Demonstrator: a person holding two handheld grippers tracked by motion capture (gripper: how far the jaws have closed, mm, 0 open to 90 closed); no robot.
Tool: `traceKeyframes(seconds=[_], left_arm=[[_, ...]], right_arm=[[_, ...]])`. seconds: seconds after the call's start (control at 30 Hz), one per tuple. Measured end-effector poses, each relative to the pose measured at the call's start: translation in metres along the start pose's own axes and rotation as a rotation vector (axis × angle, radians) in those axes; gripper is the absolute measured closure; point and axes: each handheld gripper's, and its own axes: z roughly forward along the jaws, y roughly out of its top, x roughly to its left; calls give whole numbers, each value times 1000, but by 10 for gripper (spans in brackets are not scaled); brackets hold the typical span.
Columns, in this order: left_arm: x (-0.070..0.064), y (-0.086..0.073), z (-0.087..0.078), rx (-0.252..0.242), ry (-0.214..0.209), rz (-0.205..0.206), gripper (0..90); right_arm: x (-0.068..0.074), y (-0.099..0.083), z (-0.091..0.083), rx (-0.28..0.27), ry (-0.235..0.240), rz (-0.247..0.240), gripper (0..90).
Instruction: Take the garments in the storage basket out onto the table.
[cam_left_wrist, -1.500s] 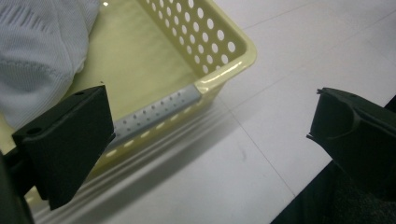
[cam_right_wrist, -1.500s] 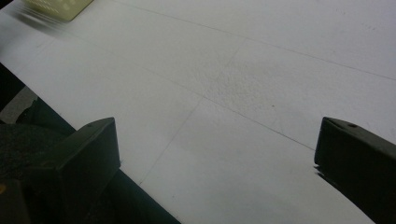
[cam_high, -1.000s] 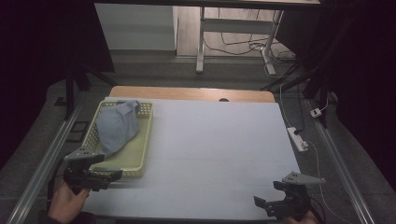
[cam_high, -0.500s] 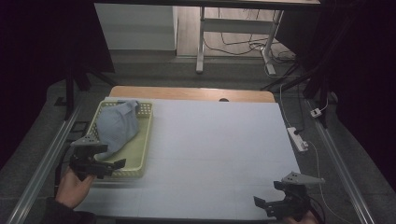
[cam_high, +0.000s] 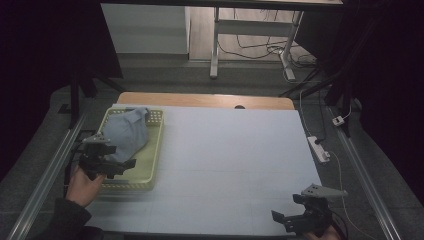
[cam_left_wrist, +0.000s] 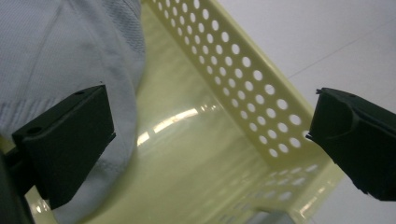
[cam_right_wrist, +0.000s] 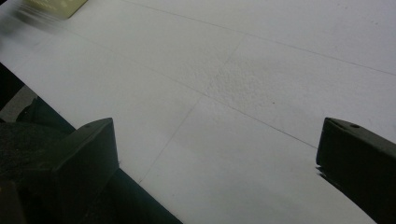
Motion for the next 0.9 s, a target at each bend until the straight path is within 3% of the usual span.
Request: traceKeyframes(seconds=[0.33, 0.53, 0.9], left_arm=[[26, 17, 10, 4, 18, -26, 3], [38, 29, 17, 15, 43, -19, 4], [76, 48, 28, 14, 81, -81, 7]], right_arm=[[0, 0, 1, 13, 5, -2, 0], [0, 0, 1, 16, 4, -2, 0], [0, 0, 2, 21, 11, -1, 0]])
